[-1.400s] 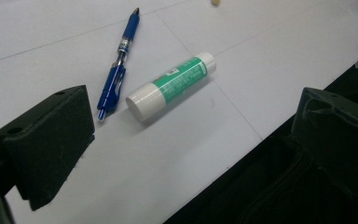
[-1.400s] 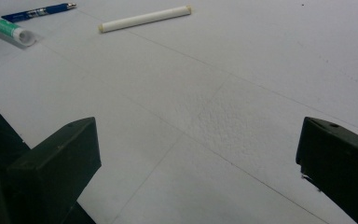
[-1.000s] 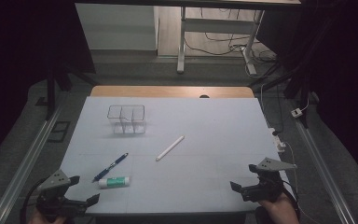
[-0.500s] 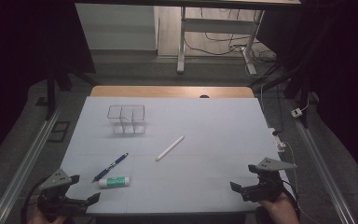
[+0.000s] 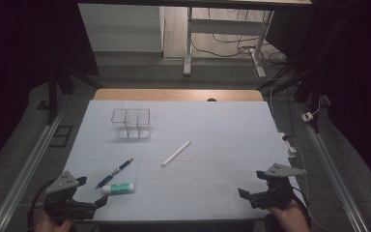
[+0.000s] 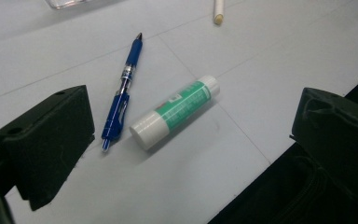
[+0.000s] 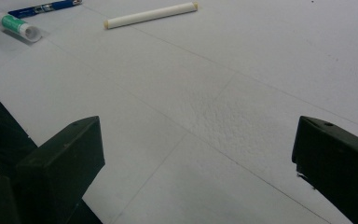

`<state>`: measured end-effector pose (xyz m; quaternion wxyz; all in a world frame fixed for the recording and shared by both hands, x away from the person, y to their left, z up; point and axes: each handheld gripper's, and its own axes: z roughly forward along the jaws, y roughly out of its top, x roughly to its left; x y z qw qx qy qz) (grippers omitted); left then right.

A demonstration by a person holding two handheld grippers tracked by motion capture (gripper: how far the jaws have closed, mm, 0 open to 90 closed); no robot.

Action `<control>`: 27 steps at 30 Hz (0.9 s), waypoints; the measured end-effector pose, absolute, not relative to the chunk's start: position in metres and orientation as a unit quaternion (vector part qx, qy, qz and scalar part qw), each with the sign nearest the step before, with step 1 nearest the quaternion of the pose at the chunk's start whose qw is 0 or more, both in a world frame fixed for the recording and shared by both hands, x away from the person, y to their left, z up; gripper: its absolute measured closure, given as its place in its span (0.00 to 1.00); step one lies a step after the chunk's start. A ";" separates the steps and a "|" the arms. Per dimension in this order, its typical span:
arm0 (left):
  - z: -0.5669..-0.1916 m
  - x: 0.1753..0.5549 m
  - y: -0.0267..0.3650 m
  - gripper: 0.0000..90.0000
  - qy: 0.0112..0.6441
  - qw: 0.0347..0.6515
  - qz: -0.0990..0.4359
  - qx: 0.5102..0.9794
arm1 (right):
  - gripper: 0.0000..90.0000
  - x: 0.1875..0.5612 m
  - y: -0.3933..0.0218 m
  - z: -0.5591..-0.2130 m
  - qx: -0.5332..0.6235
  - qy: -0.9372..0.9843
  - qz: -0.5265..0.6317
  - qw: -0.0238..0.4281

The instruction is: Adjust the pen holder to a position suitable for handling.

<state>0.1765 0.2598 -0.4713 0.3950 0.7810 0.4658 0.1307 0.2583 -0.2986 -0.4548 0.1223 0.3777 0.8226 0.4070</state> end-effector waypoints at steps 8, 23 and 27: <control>-0.471 0.187 0.255 0.00 0.452 0.402 0.126 0.786 | 0.02 0.258 -0.298 -0.455 0.375 0.823 0.408 0.123; -0.471 0.203 0.251 0.00 0.426 0.425 0.125 0.789 | 0.02 0.258 -0.297 -0.455 0.375 0.824 0.405 0.125; -0.473 0.207 0.247 0.00 0.424 0.420 0.121 0.793 | 0.02 0.258 -0.297 -0.455 0.375 0.825 0.403 0.126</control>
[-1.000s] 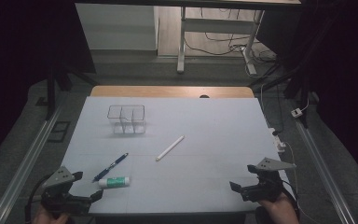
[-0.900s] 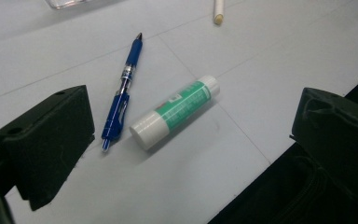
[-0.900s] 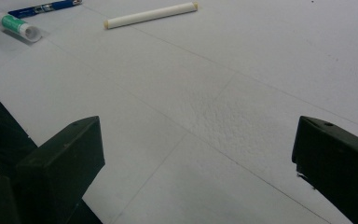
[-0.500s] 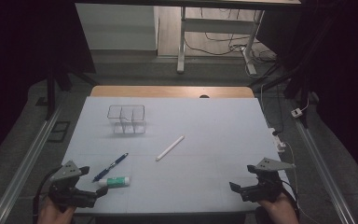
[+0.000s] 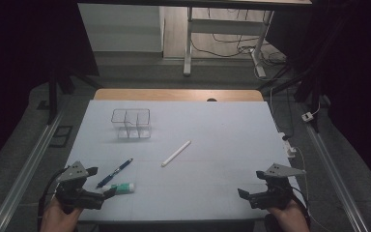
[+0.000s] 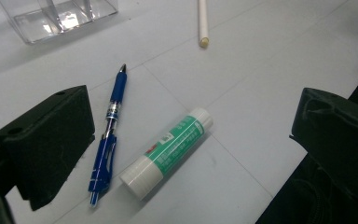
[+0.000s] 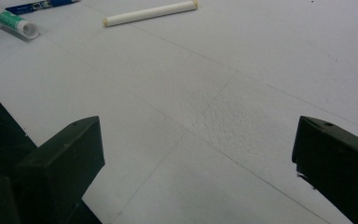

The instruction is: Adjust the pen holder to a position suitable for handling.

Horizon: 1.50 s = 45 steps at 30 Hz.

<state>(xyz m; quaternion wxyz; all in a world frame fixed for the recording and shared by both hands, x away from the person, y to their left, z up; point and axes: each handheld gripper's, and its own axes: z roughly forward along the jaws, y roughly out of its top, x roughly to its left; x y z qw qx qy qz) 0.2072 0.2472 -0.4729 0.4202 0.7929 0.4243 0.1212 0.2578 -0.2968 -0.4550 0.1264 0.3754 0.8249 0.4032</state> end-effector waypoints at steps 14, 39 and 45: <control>-0.475 0.233 0.237 0.00 0.427 0.405 0.119 0.800 | 0.02 0.258 -0.297 -0.455 0.373 0.827 0.402 0.125; -0.474 0.295 0.240 0.00 0.449 0.390 0.125 0.794 | 0.02 0.258 -0.296 -0.455 0.375 0.828 0.399 0.125; -0.476 0.311 0.240 0.00 0.450 0.390 0.144 0.791 | 0.02 0.259 -0.297 -0.455 0.375 0.827 0.399 0.124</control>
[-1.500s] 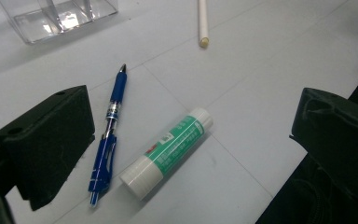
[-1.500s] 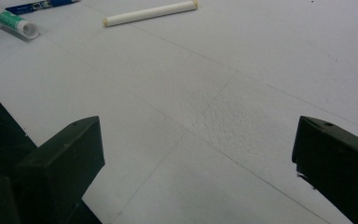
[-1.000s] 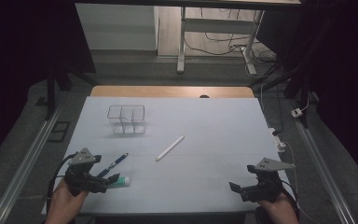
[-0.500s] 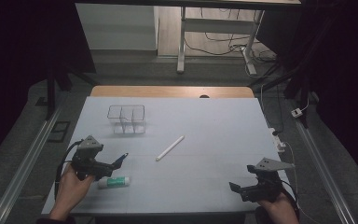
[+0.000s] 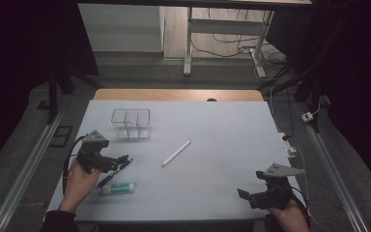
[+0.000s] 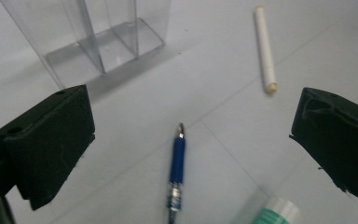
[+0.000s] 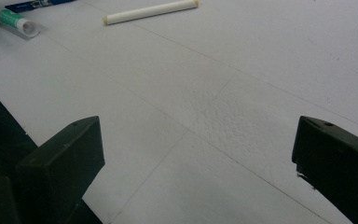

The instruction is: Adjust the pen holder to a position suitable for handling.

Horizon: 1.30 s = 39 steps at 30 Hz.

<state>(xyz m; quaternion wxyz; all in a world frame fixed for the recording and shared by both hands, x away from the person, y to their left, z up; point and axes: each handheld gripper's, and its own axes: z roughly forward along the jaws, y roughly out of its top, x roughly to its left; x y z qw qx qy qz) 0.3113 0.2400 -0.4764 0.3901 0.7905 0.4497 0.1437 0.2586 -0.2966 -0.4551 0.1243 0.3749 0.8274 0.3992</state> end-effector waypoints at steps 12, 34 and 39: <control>-0.485 0.336 0.241 0.00 0.455 0.385 0.148 0.789 | 0.02 0.259 -0.297 -0.455 0.374 0.828 0.400 0.121; -0.487 0.365 0.260 0.25 0.501 0.344 0.161 0.778 | 0.02 0.259 -0.297 -0.455 0.374 0.828 0.401 0.120; -0.488 0.371 0.273 0.52 0.514 0.335 0.171 0.771 | 0.02 0.259 -0.297 -0.456 0.374 0.827 0.401 0.121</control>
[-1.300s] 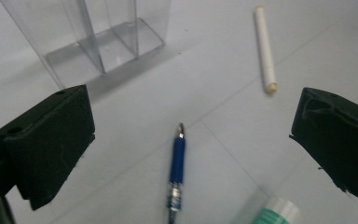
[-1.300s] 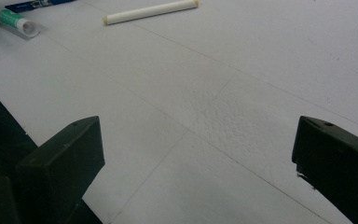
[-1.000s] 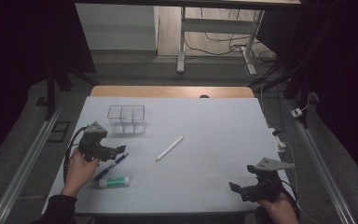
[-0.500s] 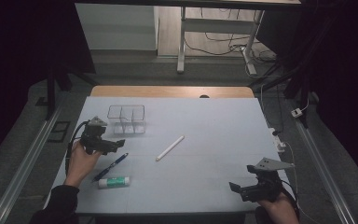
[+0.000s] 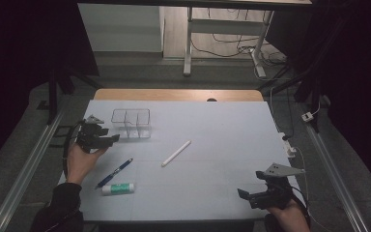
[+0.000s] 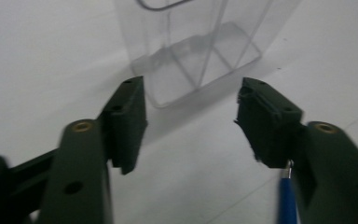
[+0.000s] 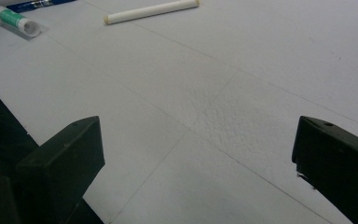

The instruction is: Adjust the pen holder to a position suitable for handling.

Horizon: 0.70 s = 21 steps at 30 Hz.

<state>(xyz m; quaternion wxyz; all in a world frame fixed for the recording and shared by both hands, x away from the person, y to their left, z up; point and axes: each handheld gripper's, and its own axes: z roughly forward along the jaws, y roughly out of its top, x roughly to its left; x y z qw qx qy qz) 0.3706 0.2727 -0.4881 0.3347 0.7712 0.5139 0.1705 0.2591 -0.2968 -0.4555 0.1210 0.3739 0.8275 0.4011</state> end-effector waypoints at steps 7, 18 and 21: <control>-0.488 0.382 0.282 0.85 0.524 0.323 0.189 0.765 | 0.02 0.259 -0.297 -0.456 0.374 0.827 0.402 0.119; -0.492 0.409 0.281 0.99 0.558 0.315 0.197 0.742 | 0.02 0.260 -0.297 -0.456 0.374 0.828 0.401 0.119; -0.495 0.415 0.280 0.98 0.560 0.315 0.191 0.742 | 0.02 0.260 -0.297 -0.456 0.374 0.828 0.402 0.118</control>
